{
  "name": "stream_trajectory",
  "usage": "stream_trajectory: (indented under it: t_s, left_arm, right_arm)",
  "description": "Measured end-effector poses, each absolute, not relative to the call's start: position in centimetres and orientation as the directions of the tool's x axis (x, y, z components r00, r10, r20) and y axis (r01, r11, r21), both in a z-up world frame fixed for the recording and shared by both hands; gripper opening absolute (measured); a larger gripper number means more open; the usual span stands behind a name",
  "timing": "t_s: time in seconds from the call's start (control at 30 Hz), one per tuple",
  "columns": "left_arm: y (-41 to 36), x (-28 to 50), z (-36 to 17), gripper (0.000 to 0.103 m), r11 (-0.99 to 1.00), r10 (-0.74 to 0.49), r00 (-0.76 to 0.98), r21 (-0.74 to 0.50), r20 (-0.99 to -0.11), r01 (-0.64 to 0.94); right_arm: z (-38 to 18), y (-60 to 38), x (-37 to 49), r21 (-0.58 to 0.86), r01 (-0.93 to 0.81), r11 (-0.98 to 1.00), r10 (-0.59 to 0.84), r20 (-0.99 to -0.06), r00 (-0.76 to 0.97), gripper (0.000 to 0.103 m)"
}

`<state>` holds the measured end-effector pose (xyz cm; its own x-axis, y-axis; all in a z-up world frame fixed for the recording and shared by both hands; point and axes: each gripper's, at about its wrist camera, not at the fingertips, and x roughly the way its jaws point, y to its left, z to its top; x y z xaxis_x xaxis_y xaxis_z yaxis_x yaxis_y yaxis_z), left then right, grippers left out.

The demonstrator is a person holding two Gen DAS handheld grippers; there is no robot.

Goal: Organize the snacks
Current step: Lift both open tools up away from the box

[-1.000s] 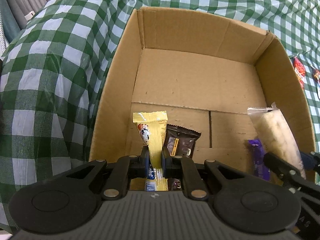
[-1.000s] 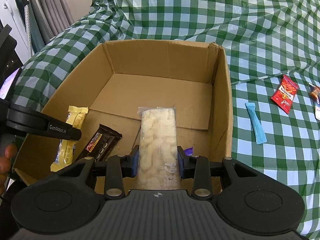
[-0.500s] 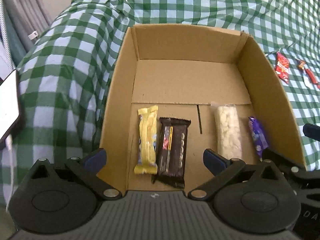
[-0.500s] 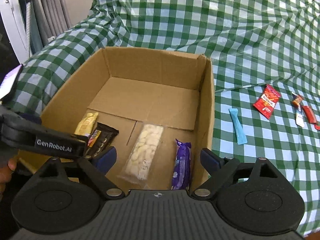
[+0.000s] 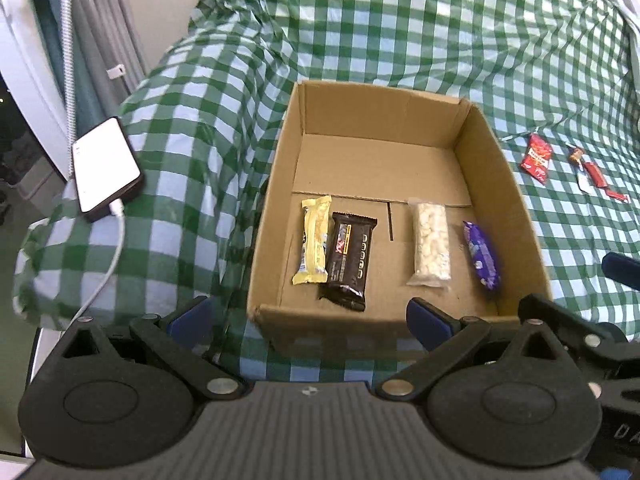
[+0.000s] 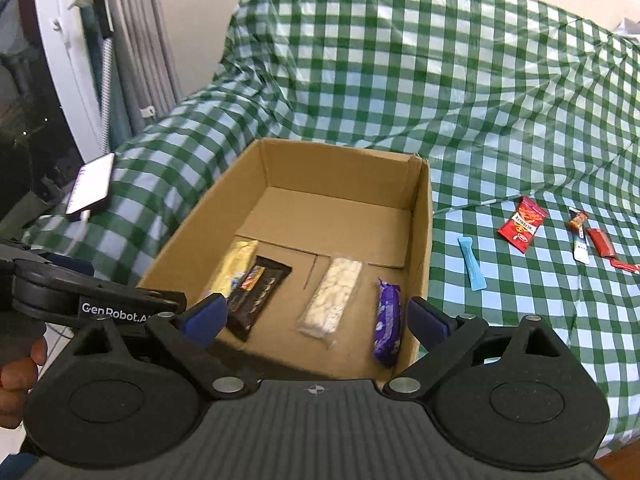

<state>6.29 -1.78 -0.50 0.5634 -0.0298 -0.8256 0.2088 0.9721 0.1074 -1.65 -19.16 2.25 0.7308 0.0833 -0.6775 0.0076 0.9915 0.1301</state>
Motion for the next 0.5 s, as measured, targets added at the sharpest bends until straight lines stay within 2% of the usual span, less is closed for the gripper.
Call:
stream_trajectory:
  t_s: [0.5]
  left_arm:
    - [-2.2, -0.3, 2.4, 0.103, 0.962, -0.036, 0.643, 0.147, -0.765, 0.229]
  right_arm:
    - [4.2, -18.6, -9.0, 0.166, -0.001, 0.986, 0.102, -0.604, 0.790, 0.097]
